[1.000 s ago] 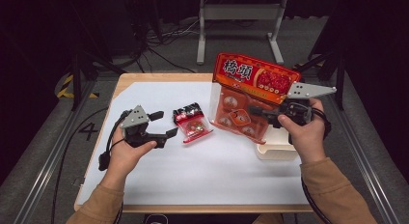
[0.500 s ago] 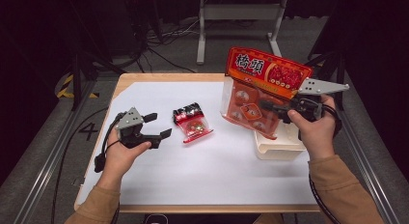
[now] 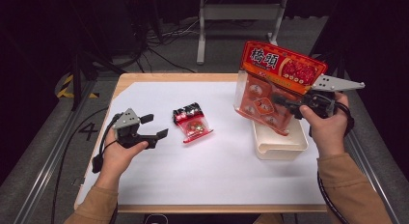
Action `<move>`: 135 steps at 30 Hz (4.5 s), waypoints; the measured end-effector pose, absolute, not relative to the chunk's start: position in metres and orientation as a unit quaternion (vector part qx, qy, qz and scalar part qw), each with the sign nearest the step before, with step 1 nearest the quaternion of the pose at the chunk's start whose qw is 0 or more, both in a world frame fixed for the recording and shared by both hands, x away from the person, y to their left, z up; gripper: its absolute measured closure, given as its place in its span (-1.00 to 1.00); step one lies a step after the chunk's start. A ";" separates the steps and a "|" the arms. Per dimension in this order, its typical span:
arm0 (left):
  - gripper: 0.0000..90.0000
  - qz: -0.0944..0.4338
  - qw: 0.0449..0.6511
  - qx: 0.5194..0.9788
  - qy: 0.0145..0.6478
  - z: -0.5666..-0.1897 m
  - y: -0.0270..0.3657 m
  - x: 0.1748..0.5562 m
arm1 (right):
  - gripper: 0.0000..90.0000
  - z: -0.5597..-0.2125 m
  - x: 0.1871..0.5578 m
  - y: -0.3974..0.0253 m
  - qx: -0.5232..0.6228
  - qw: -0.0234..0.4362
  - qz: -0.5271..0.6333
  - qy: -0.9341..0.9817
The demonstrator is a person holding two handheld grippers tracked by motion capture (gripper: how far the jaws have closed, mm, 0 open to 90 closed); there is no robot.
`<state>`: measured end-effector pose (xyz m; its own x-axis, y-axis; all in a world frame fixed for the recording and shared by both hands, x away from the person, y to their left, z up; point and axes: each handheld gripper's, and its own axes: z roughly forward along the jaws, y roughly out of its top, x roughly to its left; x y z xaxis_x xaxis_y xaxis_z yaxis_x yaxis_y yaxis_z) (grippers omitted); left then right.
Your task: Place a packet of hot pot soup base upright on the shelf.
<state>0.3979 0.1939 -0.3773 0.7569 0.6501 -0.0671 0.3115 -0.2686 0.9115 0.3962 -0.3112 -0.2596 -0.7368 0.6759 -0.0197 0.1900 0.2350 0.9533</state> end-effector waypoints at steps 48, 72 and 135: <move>-0.56 0.153 0.526 0.767 0.333 -0.384 0.210 0.399 | 0.56 -0.306 0.409 -0.358 0.338 0.257 0.529 0.735; -0.56 0.140 0.534 0.760 0.343 -0.388 0.213 0.400 | 0.56 -0.340 0.414 -0.356 0.356 0.226 0.515 0.746; -0.57 0.127 0.530 0.768 0.337 -0.392 0.203 0.408 | -0.45 -0.345 0.375 -0.392 0.424 0.300 0.478 0.709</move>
